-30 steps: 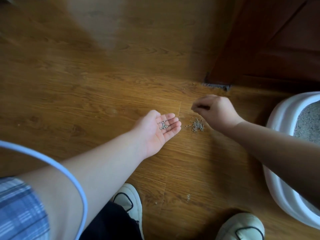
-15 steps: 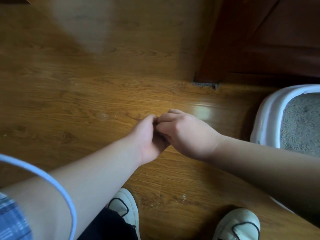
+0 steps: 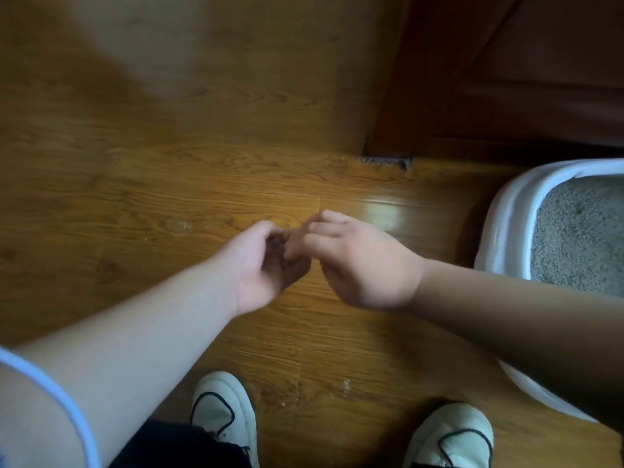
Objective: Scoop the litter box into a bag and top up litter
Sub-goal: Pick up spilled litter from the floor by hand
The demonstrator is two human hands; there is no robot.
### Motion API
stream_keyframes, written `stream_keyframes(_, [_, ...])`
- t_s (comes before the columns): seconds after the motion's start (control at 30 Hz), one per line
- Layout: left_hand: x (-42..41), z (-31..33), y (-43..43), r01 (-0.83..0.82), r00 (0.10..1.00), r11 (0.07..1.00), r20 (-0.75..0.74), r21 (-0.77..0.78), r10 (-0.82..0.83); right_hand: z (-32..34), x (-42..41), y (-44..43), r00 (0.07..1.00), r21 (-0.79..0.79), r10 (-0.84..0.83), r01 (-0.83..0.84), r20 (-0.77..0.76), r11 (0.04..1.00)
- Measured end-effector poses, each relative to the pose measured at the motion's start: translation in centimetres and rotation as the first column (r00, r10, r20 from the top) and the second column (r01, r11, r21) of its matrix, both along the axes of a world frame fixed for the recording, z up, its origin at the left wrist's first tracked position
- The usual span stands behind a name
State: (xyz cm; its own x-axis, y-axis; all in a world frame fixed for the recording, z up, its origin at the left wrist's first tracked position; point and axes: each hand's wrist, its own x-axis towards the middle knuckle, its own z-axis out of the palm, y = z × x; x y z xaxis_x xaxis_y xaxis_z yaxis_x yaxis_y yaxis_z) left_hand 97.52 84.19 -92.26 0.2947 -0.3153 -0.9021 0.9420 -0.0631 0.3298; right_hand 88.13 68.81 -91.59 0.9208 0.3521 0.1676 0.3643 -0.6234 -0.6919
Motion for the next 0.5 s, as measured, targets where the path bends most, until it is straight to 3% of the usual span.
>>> stream_keyframes(0.07, [0.3, -1.0, 0.5, -0.034, 0.999, 0.998, 0.0, 0.048, 0.034, -1.4, -0.4, -1.9, 0.988, 0.126, -0.136, 0.145, -0.08, 0.981])
stream_keyframes(0.13, [0.3, -2.1, 0.9, -0.029, 0.999, 0.995, -0.012, 0.097, 0.03, -3.7, -0.8, -3.7, 0.917, 0.19, -0.309, 0.36, -0.252, 0.913])
stream_keyframes(0.2, [-0.2, -3.6, 1.0, -0.06, 0.997, 0.994, -0.041, 0.089, 0.064, -6.5, -1.6, -5.5, 0.796, 0.174, -0.409, 0.526, -0.447, 0.833])
stream_keyframes(0.27, [-1.2, -4.8, 0.5, -0.099, 0.992, 0.993, -0.078, 0.065, 0.104, -8.9, -2.8, -6.9, 0.701, 0.113, -0.461, 0.605, -0.544, 0.788])
stream_keyframes(0.37, [-3.5, -6.1, -0.5, -0.167, 0.975, 0.985, -0.141, 0.032, 0.17, -11.5, -4.1, -7.4, 0.63, 0.074, -0.525, 0.678, -0.572, 0.731])
stream_keyframes(0.5, [-7.5, -7.2, -0.8, -0.265, 0.938, 0.961, -0.211, 0.079, 0.276, -14.1, -4.3, -5.2, 0.664, 0.058, -0.592, 0.686, -0.458, 0.725])
